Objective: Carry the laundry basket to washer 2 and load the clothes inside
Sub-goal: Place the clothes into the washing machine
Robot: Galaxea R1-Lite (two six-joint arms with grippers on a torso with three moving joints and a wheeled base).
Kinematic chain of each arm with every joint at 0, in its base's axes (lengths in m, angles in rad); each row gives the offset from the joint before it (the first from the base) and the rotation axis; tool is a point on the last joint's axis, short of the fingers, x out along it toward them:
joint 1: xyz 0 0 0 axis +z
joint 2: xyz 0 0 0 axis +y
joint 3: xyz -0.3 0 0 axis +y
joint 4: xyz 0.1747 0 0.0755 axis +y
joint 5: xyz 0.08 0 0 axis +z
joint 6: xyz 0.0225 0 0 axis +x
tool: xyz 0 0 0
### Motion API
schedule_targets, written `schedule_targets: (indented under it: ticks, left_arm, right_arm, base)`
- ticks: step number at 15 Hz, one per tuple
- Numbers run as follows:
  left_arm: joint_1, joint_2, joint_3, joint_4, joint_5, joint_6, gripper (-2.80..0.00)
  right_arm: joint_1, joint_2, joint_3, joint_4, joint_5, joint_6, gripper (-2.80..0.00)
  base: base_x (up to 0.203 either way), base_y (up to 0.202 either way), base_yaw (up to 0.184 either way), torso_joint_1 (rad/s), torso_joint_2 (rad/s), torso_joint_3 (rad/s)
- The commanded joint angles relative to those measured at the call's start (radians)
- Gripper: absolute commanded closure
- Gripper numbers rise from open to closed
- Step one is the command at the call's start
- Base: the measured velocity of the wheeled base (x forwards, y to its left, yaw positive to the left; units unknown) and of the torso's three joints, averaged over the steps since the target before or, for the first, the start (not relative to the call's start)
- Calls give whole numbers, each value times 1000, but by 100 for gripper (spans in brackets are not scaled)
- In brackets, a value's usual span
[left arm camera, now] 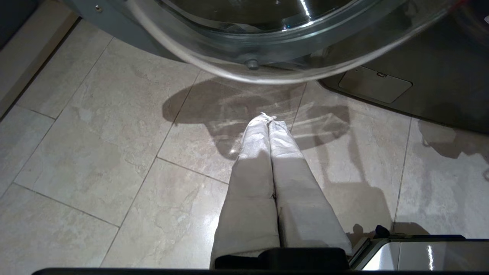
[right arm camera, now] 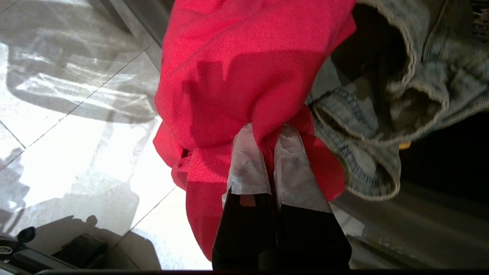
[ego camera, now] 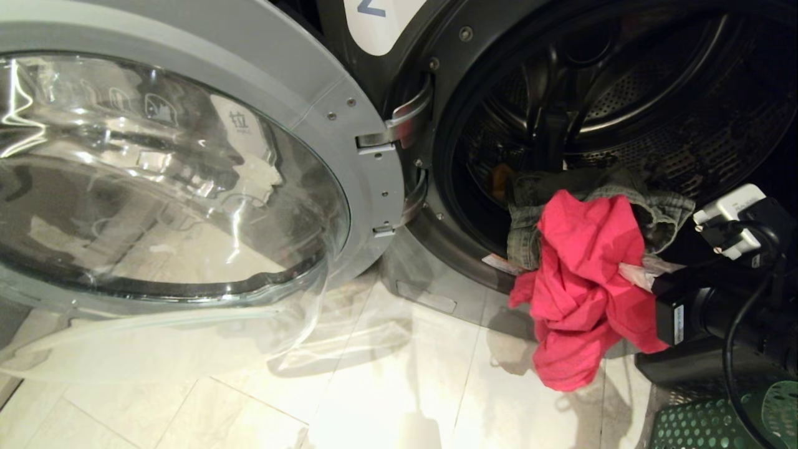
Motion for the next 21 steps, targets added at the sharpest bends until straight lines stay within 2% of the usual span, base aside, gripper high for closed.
schedule_targets:
  ticks: [1, 5, 11, 17, 21]
  left_arm:
    - [0, 2, 6, -1, 1, 0, 0]
    - [0, 2, 6, 1, 0, -1, 0]
    - [0, 2, 6, 1, 1, -3, 0]
    - [0, 2, 6, 1, 1, -2, 0]
    - [-1, 2, 6, 1, 1, -3, 0]
  right_arm:
    - [0, 12, 4, -4, -1, -1, 0]
    - [0, 9, 3, -10, -3, -1, 0]
    - [-1, 78, -3, -39, -129, 0, 0]
    - [-2, 352, 60, -477, -217, 14, 0]
    - [-42, 621, -53, -707, -270, -9, 0]
  base:
    - [179, 0, -1, 7, 7, 2]
    - [133, 0, -1, 7, 1, 2]
    - [0, 0, 0, 0, 0, 0]
    - [0, 0, 0, 0, 0, 0]
    - [0, 0, 0, 0, 0, 0]
